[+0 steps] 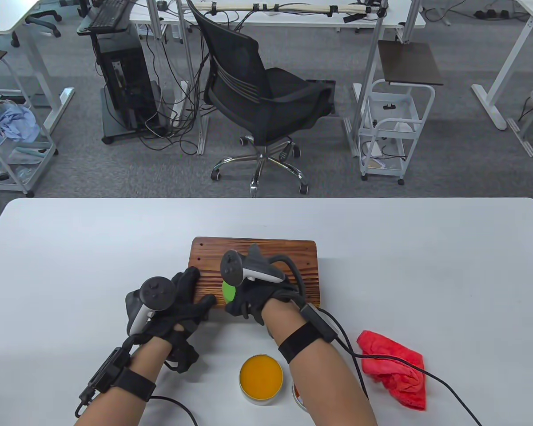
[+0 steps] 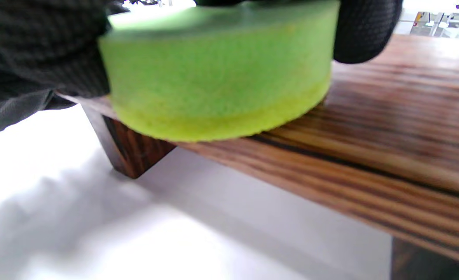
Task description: Dip and apply wood wax on stool
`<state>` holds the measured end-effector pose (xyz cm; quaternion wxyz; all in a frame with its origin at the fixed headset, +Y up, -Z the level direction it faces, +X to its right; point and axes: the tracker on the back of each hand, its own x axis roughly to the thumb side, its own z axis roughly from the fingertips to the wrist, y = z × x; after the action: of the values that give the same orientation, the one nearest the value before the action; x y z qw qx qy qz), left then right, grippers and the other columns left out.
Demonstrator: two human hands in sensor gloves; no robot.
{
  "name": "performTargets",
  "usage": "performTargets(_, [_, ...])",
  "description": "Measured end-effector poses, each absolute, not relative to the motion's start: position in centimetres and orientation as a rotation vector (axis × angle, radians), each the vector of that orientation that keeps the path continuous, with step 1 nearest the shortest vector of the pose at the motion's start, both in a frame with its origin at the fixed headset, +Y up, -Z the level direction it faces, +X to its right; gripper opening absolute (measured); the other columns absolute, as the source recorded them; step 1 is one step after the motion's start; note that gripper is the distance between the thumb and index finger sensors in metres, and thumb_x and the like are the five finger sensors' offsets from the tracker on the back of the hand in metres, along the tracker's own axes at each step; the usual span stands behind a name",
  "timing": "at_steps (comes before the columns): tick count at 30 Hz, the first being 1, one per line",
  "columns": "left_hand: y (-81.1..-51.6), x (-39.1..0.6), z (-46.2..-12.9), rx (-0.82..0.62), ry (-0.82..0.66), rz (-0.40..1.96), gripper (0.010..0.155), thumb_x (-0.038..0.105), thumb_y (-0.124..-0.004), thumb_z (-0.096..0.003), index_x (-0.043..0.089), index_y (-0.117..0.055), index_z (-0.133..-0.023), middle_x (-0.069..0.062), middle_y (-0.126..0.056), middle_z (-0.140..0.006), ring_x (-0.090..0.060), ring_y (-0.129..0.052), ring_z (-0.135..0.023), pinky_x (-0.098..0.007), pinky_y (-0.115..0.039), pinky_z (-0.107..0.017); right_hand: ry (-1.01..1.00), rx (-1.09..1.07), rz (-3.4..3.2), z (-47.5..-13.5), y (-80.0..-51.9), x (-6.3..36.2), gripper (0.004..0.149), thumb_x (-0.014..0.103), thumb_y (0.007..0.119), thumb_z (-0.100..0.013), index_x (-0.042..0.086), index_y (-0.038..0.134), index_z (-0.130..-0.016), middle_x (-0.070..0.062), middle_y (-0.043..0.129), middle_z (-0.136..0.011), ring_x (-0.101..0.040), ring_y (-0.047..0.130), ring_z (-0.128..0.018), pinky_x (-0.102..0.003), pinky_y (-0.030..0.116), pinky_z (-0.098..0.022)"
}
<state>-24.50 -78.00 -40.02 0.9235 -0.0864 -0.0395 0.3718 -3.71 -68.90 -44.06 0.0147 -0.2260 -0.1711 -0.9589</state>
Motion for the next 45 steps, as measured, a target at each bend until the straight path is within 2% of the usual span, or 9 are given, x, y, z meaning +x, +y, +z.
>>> performTargets(5, [-78.0,-24.5,-40.1,-0.178,-0.082,0.764,0.1,0.071,-0.073,-0.0465,0.032,-0.013,-0.116,-0.021,-0.015,-0.123,-0.058,-0.021,-0.105,-0.086,-0.019,-0.062,-0.497,-0.639,-3.009,-45.2,-69.1,-4.7,0.106,0.067,0.09,-0.041,0.011,0.041,-0.117,-0.02,0.043,-0.115,-0.051,0.065,-0.094,-0.062,0.074,-0.061])
performTargets(10, [-78.0,-24.5,-40.1,-0.179,-0.082,0.764,0.1,0.071,-0.074,-0.0464,0.032,-0.013,-0.116,-0.021,-0.015,-0.123,-0.058,-0.021,-0.105,-0.086,-0.019,-0.062,-0.522,-0.769,-2.955,-44.5,-69.0,-5.2,0.107,0.066,0.091,-0.039,0.013,0.041,-0.117,-0.019,0.043,-0.116,-0.05,0.064,-0.095,-0.061,0.074,-0.061])
performTargets(15, [-78.0,-24.5,-40.1,-0.178,-0.082,0.765,0.1,0.071,-0.073,-0.0465,0.032,-0.013,-0.116,-0.021,-0.015,-0.123,-0.058,-0.021,-0.106,-0.086,-0.019,-0.062,-0.539,-0.683,-3.0,-45.7,-69.0,-5.2,0.106,0.066,0.091,-0.04,0.013,0.04,-0.117,-0.02,0.041,-0.116,-0.051,0.064,-0.095,-0.062,0.073,-0.061])
performTargets(21, [-78.0,-24.5,-40.1,-0.179,-0.083,0.768,0.1,0.071,-0.073,-0.0466,0.032,-0.013,-0.116,-0.021,-0.016,-0.123,-0.058,-0.021,-0.106,-0.086,-0.019,-0.062,-0.554,-0.795,-2.972,-45.3,-69.0,-5.6,0.107,0.065,0.092,-0.039,0.014,0.04,-0.118,-0.019,0.04,-0.117,-0.051,0.063,-0.096,-0.062,0.073,-0.062])
performTargets(26, [-78.0,-24.5,-40.1,-0.179,-0.083,0.767,0.1,0.071,-0.074,-0.0464,0.032,-0.013,-0.116,-0.021,-0.016,-0.123,-0.058,-0.021,-0.105,-0.086,-0.019,-0.062,-0.554,-0.717,-3.018,-46.5,-69.1,-5.5,0.107,0.064,0.092,-0.039,0.013,0.04,-0.117,-0.019,0.04,-0.117,-0.051,0.061,-0.097,-0.063,0.071,-0.063])
performTargets(31, [-78.0,-24.6,-40.2,-0.181,-0.085,0.765,0.1,0.071,-0.074,-0.0466,0.032,-0.013,-0.116,-0.021,-0.016,-0.123,-0.058,-0.021,-0.106,-0.086,-0.019,-0.062,-0.545,-0.83,-3.003,-46.0,-69.2,-6.1,0.108,0.064,0.093,-0.038,0.014,0.04,-0.117,-0.018,0.04,-0.117,-0.051,0.061,-0.097,-0.063,0.071,-0.063])
performTargets(37, [-78.1,-24.6,-40.2,-0.182,-0.086,0.769,0.1,0.071,-0.074,-0.0465,0.032,-0.013,-0.116,-0.021,-0.016,-0.123,-0.058,-0.021,-0.106,-0.086,-0.019,-0.062,-0.565,-0.748,-3.019,-46.9,-69.1,-6.0,0.108,0.064,0.093,-0.038,0.014,0.04,-0.118,-0.018,0.039,-0.117,-0.051,0.06,-0.097,-0.063,0.07,-0.063])
performTargets(42, [-78.1,-24.6,-40.1,-0.183,-0.086,0.772,0.1,0.07,-0.074,-0.0465,0.032,-0.013,-0.116,-0.021,-0.016,-0.123,-0.058,-0.021,-0.106,-0.086,-0.019,-0.062,-0.568,-0.84,-2.984,-46.6,-69.1,-6.5,0.108,0.063,0.094,-0.038,0.015,0.039,-0.118,-0.017,0.038,-0.118,-0.05,0.059,-0.098,-0.063,0.07,-0.064])
performTargets(45, [-78.1,-24.6,-40.1,-0.182,-0.086,0.771,0.1,0.071,-0.074,-0.0464,0.032,-0.013,-0.116,-0.021,-0.016,-0.123,-0.058,-0.021,-0.105,-0.086,-0.019,-0.062,-0.592,-0.807,-2.97,-46.5,-68.8,-6.2,0.107,0.063,0.094,-0.038,0.016,0.04,-0.118,-0.017,0.04,-0.118,-0.05,0.06,-0.098,-0.063,0.07,-0.064])
